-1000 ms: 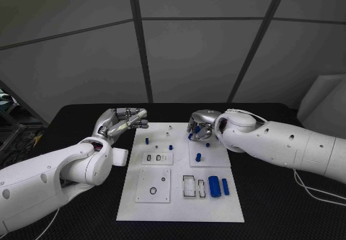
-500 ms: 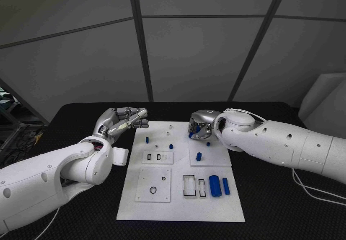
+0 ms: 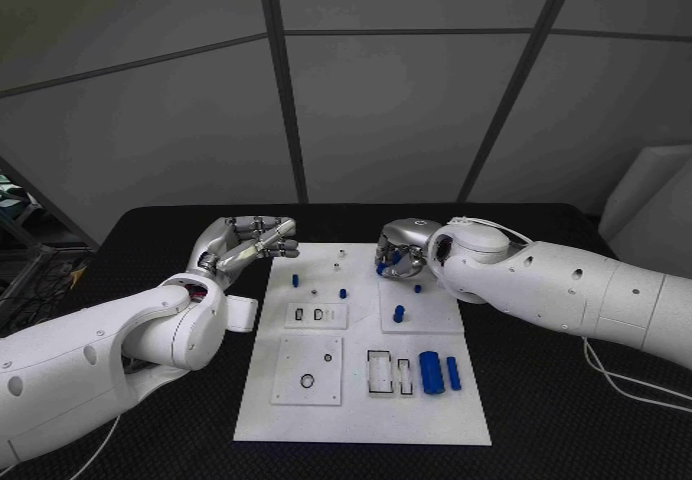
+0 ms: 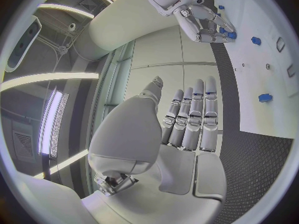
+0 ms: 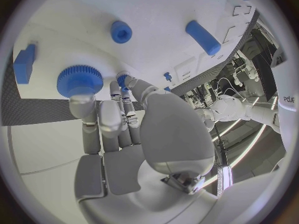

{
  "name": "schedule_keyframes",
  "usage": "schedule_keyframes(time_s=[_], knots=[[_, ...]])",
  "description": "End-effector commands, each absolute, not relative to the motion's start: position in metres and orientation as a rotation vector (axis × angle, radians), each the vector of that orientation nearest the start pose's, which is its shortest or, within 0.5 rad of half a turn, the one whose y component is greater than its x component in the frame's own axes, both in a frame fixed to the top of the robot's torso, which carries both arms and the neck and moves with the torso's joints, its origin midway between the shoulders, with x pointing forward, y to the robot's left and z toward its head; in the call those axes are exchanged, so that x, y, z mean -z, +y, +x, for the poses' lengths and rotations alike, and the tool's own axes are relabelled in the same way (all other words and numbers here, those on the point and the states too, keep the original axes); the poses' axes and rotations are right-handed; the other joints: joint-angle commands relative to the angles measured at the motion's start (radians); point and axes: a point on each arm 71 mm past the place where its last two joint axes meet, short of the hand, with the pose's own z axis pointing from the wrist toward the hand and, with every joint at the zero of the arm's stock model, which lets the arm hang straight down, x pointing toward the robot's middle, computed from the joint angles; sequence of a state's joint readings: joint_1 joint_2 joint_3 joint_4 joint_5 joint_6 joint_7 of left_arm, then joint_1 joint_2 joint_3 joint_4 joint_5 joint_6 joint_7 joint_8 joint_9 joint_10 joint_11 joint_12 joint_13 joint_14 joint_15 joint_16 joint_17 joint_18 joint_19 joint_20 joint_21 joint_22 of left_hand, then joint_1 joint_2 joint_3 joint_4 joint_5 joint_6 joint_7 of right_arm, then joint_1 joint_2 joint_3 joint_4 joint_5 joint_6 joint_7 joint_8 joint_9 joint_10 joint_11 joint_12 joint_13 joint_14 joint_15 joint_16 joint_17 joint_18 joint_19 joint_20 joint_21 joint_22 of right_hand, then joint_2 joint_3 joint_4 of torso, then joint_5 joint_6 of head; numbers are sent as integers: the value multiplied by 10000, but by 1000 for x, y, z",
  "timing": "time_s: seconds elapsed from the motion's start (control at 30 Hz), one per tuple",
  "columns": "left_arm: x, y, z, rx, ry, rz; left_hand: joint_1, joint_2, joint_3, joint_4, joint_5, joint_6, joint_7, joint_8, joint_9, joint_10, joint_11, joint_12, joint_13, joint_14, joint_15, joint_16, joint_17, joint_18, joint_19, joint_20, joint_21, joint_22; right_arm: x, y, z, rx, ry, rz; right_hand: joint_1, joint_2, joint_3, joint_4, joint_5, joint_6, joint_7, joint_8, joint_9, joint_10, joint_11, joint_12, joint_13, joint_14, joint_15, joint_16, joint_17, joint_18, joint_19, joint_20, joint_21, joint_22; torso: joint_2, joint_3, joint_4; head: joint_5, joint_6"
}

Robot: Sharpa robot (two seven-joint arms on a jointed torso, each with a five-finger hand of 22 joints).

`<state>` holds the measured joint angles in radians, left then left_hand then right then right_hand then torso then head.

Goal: Assemble the parts on the task board

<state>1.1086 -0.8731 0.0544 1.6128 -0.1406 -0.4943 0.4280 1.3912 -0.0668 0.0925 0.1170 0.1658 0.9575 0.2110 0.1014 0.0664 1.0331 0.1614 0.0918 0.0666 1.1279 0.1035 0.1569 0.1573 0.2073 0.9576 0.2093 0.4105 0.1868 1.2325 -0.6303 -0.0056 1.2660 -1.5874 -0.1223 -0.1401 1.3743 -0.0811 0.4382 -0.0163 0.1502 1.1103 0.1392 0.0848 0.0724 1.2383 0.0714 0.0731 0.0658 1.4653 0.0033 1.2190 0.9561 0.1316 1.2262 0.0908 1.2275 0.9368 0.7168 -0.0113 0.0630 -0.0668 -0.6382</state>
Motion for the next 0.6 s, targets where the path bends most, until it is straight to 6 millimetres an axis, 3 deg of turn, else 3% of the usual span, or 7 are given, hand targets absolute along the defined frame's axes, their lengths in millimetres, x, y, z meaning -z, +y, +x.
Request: schedule_keyframes(time_s=[0.03,0.13,0.3,0.6], knots=[[173,208,472,14673,13175,-10168,-80,15,-63,1,-42,19,58,-69,-13,-27,43,-30,-15,13,91,-58,14,-286,-24,38,48,10,171,-164,536,-5377,16236,-2674,111,-32,137,7,-70,100,20,10,45,72,14,-20,2,385,-79,156,157,-142,71,0,121,152,11,8,-20,4,31],[173,209,472,14628,13143,-10218,-85,27,-65,1,-43,16,63,-77,-13,-32,47,-38,-15,7,95,-69,18,-287,-32,40,50,12,167,-164,534,-5580,15754,-2385,17,-74,192,69,-190,140,25,-8,45,105,13,-45,0,385,-77,316,321,-164,109,10,237,303,15,2,-40,17,75],[174,210,473,14580,13074,-10333,-81,31,-64,-5,-43,13,69,-83,-13,-37,50,-44,-16,4,97,-76,21,-287,-38,41,52,13,162,-160,535,-5706,15255,-2050,-38,-85,239,123,-312,171,24,-21,47,131,14,-57,1,376,-75,411,406,-169,110,15,294,367,34,2,-6,23,114],[174,209,473,14610,13069,-10369,-71,36,-63,-16,-42,9,75,-92,-13,-43,54,-52,-16,-3,101,-89,25,-287,-46,44,55,15,162,-139,547,-5713,14993,-1867,-82,-127,260,156,-335,163,36,-46,41,121,24,-75,-4,372,-68,484,478,-176,117,20,340,424,56,3,6,45,147]])
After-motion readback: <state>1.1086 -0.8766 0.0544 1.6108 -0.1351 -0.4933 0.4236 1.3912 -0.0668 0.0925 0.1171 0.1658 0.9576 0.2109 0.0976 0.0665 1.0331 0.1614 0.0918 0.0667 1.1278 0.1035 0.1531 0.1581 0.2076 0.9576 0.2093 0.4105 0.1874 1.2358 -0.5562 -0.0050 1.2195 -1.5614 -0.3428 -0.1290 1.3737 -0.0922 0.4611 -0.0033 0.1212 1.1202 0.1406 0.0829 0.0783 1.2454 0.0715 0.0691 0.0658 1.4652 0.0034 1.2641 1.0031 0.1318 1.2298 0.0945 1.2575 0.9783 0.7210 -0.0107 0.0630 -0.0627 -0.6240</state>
